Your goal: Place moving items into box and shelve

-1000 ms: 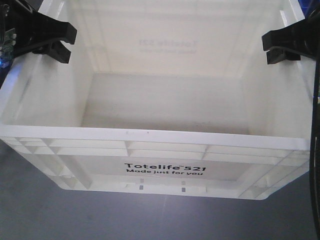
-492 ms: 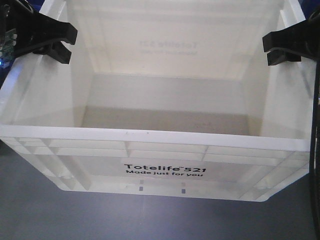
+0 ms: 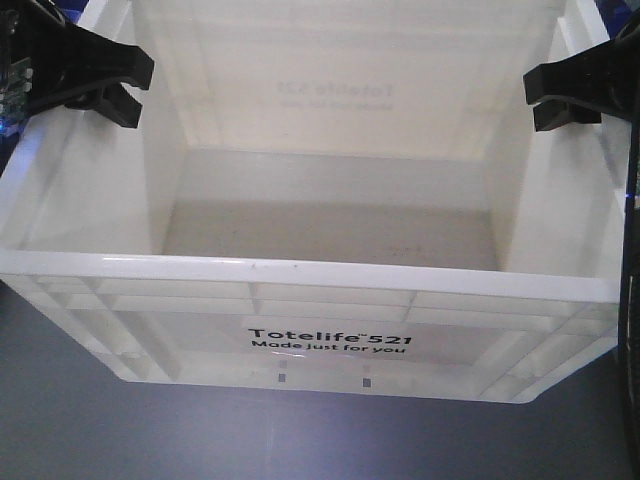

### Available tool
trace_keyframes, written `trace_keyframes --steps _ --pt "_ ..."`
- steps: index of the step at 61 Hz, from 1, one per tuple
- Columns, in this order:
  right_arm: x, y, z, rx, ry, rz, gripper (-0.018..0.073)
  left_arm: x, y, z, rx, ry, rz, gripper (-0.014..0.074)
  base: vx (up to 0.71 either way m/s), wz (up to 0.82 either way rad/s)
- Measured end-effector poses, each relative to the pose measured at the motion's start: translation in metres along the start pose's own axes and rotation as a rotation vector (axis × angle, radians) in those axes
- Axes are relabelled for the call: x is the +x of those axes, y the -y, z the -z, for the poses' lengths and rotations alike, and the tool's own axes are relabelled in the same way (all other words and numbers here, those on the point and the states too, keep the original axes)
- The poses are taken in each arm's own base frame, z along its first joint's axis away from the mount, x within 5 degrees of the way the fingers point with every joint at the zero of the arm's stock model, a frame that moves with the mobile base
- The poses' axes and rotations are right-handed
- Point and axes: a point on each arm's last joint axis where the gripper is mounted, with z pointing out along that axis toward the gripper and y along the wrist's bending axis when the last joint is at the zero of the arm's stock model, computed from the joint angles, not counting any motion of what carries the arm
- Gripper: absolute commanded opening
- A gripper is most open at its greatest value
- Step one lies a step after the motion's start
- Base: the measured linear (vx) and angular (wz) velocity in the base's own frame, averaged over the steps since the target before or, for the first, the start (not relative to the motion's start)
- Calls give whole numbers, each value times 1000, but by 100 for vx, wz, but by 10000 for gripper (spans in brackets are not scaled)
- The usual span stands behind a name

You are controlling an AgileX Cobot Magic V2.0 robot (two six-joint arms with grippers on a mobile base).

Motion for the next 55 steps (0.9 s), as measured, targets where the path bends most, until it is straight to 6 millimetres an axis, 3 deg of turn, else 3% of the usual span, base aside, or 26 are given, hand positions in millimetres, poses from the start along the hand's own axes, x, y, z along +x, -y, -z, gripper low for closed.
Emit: trace_keyframes --steps 55 --pt "0 0 0 1 -2 0 -6 0 0 0 0 2 0 -4 50 -14"
